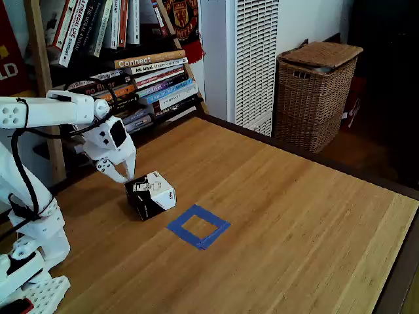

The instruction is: Push the box on top of the target

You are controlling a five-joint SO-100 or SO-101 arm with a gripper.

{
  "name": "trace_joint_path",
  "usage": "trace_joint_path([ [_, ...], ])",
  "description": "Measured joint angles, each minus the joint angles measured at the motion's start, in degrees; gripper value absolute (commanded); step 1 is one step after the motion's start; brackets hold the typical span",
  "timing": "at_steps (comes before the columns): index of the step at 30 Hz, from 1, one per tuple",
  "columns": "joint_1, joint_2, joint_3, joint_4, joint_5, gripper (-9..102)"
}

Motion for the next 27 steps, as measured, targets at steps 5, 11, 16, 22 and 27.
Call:
trace_joint_path([
  [5, 2.9, 0.0, 0.0, 0.1, -2.8, 0],
  [11, 5.6, 0.0, 0.0, 1.4, -6.8, 0],
  [16, 6.8, 0.9, 0.5, 1.5, -8.7, 0],
  [22, 8.4, 1.1, 0.5, 1.5, -10.1, 0],
  [27, 10.1, 1.1, 0.5, 1.5, -12.0, 0],
])
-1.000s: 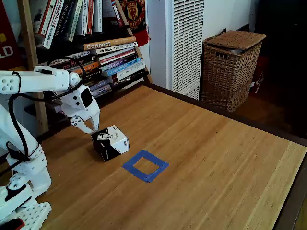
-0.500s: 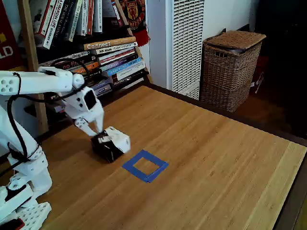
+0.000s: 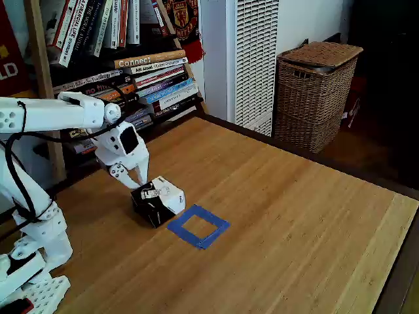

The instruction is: Push the box on top of the target

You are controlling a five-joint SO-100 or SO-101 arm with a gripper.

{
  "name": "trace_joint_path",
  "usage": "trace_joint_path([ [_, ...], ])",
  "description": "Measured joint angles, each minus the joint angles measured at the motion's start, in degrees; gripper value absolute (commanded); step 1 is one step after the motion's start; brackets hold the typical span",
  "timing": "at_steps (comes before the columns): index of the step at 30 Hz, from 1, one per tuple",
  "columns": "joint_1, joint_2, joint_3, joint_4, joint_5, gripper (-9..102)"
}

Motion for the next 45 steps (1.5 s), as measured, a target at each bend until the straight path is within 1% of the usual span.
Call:
trace_joint_path([
  [10, 2.5, 0.0, 0.0, -0.2, -3.8, 0],
  [16, 2.5, 0.0, -0.2, 1.8, -5.4, 0],
  [29, 7.9, -1.9, -2.4, 1.9, -11.4, 0],
  [38, 8.4, -1.4, -1.1, 1.6, -10.3, 0],
  [45, 9.1, 1.1, 0.9, 3.2, -10.1, 0],
])
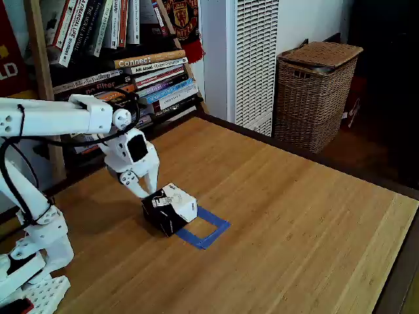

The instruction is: Push the box on top of the target

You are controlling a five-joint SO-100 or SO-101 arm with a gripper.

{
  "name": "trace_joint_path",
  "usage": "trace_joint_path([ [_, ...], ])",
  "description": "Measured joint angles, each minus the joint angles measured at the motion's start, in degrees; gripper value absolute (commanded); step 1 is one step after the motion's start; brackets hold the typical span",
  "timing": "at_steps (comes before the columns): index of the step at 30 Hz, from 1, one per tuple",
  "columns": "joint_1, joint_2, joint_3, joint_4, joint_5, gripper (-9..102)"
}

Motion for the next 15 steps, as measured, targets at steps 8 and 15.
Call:
trace_joint_path([
  [8, -0.1, 1.9, 0.2, 1.3, -0.1, 0],
  [15, 4.3, 3.0, 0.2, 2.6, -4.0, 0],
])
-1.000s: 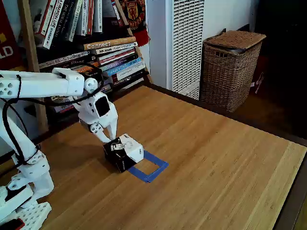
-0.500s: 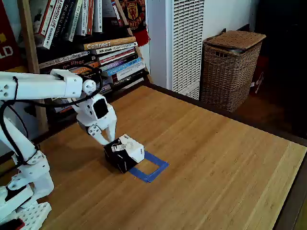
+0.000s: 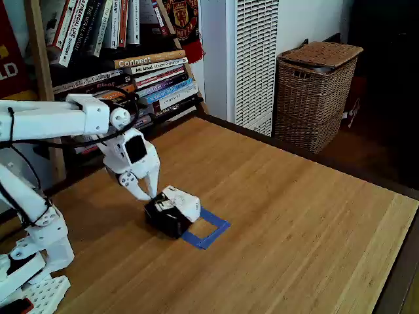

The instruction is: Push the box on top of the target

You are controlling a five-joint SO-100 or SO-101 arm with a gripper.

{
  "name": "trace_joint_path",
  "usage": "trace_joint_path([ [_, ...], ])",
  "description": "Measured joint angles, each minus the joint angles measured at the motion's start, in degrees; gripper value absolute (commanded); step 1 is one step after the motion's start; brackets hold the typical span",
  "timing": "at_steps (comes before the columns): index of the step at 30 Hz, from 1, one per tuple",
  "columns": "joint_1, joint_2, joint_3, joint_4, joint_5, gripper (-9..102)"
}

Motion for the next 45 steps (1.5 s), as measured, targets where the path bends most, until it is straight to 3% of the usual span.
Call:
trace_joint_path([
  [7, 3.8, 0.6, 0.7, 0.0, -3.5, 0],
  [45, 5.2, -1.8, 0.3, -4.0, -4.3, 0],
])
